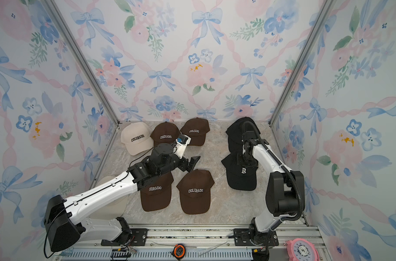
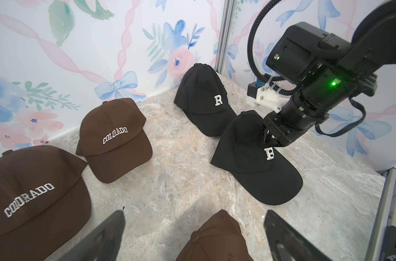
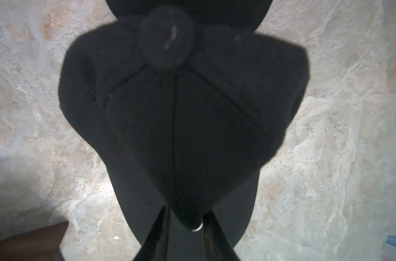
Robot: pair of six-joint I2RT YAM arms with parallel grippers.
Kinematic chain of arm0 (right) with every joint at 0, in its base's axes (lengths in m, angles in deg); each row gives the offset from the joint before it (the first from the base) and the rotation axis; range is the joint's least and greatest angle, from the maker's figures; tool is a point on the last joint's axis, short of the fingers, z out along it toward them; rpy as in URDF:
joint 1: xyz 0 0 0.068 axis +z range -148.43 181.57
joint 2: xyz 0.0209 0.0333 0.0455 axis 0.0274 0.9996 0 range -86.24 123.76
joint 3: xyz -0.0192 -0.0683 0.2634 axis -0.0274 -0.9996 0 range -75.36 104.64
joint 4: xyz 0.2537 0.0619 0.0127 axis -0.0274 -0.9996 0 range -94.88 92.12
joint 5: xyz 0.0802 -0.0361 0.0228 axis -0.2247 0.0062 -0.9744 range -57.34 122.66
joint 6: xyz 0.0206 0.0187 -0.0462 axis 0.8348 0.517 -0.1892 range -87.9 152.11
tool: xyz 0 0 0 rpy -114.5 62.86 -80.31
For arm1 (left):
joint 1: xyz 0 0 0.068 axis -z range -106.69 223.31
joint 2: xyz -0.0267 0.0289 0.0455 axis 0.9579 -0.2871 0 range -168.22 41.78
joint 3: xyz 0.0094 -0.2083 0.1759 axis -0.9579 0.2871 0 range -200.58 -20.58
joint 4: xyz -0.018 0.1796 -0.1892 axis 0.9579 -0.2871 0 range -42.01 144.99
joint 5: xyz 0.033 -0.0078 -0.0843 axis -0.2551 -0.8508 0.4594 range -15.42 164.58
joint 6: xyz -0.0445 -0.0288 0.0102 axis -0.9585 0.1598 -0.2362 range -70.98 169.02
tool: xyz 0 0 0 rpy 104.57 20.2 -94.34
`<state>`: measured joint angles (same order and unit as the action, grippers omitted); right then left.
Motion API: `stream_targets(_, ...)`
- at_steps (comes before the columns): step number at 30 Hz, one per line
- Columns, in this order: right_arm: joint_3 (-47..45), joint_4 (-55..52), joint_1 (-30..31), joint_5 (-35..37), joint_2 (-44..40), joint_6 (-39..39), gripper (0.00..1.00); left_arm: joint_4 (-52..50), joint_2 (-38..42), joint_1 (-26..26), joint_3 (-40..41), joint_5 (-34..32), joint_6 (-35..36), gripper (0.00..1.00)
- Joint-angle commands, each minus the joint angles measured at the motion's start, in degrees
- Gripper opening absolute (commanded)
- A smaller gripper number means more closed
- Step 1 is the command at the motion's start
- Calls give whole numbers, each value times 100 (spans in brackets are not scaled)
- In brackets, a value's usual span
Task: Stack the baseball caps by color
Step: Place the baseball cap at the center of the board, then pick up the baseball cap from the center of the board.
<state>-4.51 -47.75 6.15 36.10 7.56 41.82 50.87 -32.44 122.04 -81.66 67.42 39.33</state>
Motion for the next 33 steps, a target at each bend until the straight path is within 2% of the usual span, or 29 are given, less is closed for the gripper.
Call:
stream_targets(1, -75, 47, 34, 86, 70, -66, 23, -43, -34, -22, -151, 55, 5, 98)
stream_targets(4, -54, 30, 32, 143, 69, -65, 15, -45, -46, -22, -151, 30, -1, 98)
stream_targets(9, -37, -5, 30, 187, 59, -93, 12, -43, -108, -25, -200, 29, -2, 98)
stream_targets(16, -68, 81, 25, 144, 69, -37, 27, -31, -236, -30, -275, 78, 3, 98)
stream_targets(26, 34, 179, 25, 100, 415, 20, 28, -36, -256, -54, -290, 49, 29, 98)
stream_targets(33, 158, 51, 49, 268, 286, 34, 10, -41, -260, -96, -290, 51, 46, 98)
